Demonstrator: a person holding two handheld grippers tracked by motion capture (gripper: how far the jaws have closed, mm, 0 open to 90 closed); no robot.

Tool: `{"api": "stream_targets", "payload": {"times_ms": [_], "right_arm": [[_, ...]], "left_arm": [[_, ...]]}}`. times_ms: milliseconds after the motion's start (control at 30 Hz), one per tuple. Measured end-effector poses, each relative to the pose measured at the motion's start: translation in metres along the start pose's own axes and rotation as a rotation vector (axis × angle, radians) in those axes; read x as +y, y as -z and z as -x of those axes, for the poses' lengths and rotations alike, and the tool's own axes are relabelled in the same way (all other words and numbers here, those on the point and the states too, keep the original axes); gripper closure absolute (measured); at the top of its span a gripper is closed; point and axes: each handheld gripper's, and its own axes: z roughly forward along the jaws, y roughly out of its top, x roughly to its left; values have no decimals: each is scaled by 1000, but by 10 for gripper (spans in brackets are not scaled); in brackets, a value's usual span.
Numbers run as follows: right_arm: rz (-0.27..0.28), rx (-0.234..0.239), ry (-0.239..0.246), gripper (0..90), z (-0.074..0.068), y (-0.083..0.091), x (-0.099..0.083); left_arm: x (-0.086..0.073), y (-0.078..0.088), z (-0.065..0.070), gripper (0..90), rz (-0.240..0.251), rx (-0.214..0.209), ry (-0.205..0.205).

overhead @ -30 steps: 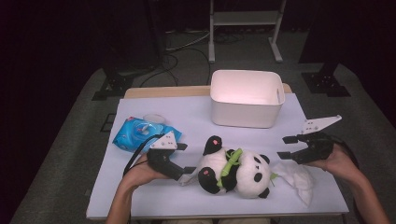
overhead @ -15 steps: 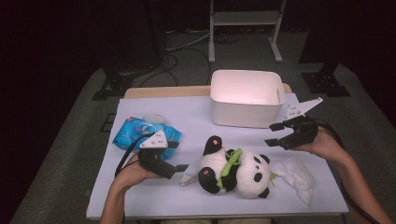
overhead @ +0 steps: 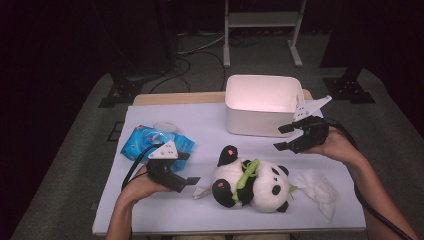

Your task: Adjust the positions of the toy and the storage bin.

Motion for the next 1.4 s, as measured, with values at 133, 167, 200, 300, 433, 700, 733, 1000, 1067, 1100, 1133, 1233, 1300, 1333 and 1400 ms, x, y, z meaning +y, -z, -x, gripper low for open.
{"api": "stream_targets", "payload": {"times_ms": [133, 167, 200, 300, 433, 700, 733, 1000, 1067, 1100, 1133, 1233, 1300, 1333, 1400], "right_arm": [[-7, 3, 23, 335, 1, -2, 5], [-9, 4, 26, 335, 2, -2, 7], [-10, 6, 27, 335, 2, -2, 9], [-21, 10, 43, 336, 4, -3, 15], [-34, 12, 57, 336, 9, -3, 25], [-62, 6, 92, 340, 19, -5, 49], [-64, 5, 93, 340, 20, -6, 52], [-93, 0, 96, 353, 30, -11, 64], [-105, -2, 93, 354, 33, -13, 66], [-111, -3, 93, 355, 34, -14, 66], [-114, -2, 92, 358, 36, -15, 67], [-126, -3, 92, 374, 40, -17, 70], [-127, -7, 97, 385, 43, -18, 71], [-131, -7, 94, 387, 44, -19, 72], [-132, -10, 97, 391, 46, -20, 74]], "left_arm": [[0, 1, 0, 108, 1, 14, 4], [0, 2, 0, 108, 3, 13, 2], [0, 2, 0, 108, 2, 13, -4], [1, 3, 0, 108, 3, 22, -3], [0, 3, -1, 108, 1, 24, 1], [-3, 0, -3, 108, -13, 15, 5], [-3, -1, -3, 108, -13, 12, 6], [-3, -1, -3, 107, -10, 3, 4], [-3, -2, -3, 107, -11, 0, 3], [-3, -2, -2, 108, -11, -3, 2], [-3, -3, -2, 107, -10, -3, 3], [-3, -3, -2, 107, -19, -11, -4], [-4, -4, -2, 107, -14, -12, 6], [-4, -4, -2, 106, -12, -15, 9], [-4, -5, -2, 105, -13, -17, 9]]}}
